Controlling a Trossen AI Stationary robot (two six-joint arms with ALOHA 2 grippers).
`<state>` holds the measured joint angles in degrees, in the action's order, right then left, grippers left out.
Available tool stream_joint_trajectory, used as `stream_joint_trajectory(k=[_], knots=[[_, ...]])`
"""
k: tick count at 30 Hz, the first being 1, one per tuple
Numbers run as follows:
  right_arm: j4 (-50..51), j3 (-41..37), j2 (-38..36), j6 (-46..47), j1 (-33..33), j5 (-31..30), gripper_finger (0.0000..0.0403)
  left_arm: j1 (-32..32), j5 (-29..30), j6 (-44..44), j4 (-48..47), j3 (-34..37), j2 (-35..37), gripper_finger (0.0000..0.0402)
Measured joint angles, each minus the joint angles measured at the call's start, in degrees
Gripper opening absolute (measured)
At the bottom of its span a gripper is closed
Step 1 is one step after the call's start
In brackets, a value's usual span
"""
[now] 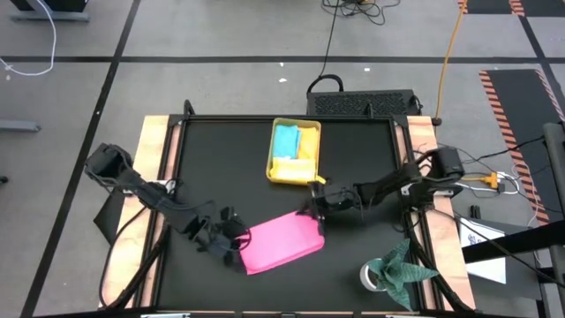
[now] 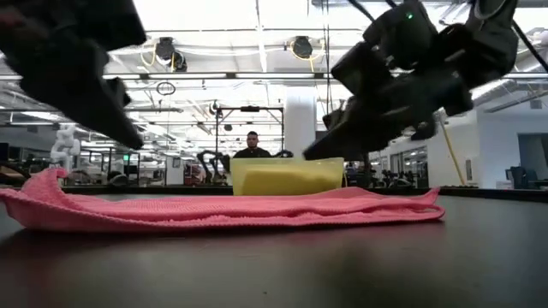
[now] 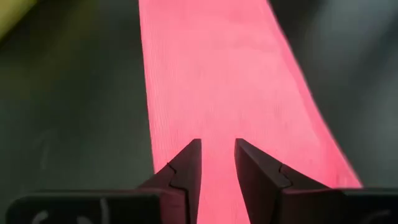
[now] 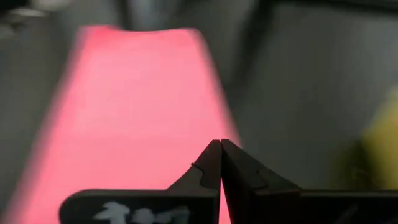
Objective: Fold microfiber towels
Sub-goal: Fold the pink towel
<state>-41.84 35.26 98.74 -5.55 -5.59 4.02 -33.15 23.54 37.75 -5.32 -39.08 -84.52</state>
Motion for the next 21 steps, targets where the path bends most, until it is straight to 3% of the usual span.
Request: stream_joint_trajectory(k=[5,8,12,16,19,21], knots=[[8.9,0.1,-2.0,8.9,-5.3,9.5,0.0,3.6,-1.3,-3.0,2.4,0.0,-3.1,0.0097],[14.3,0.1,-2.0,11.4,-8.7,8.6,0.0,4.5,-3.9,-1.9,2.0,-0.1,-5.4,0.0097],[18.8,0.1,-1.9,12.2,-11.0,-2.5,0.0,2.5,-6.3,4.9,3.5,-0.1,-8.8,0.0097],[20.1,0.1,-2.2,10.6,-8.8,-14.9,0.0,-3.1,-7.3,13.6,10.5,-0.1,-11.7,0.0097],[20.9,0.1,-4.5,10.9,-7.2,-21.0,0.0,-8.6,-2.4,17.2,19.2,-0.1,-13.0,0.0097],[21.1,0.1,-6.9,12.5,-7.8,-22.0,0.0,-11.8,5.6,17.3,25.3,-0.2,-13.0,0.0097]])
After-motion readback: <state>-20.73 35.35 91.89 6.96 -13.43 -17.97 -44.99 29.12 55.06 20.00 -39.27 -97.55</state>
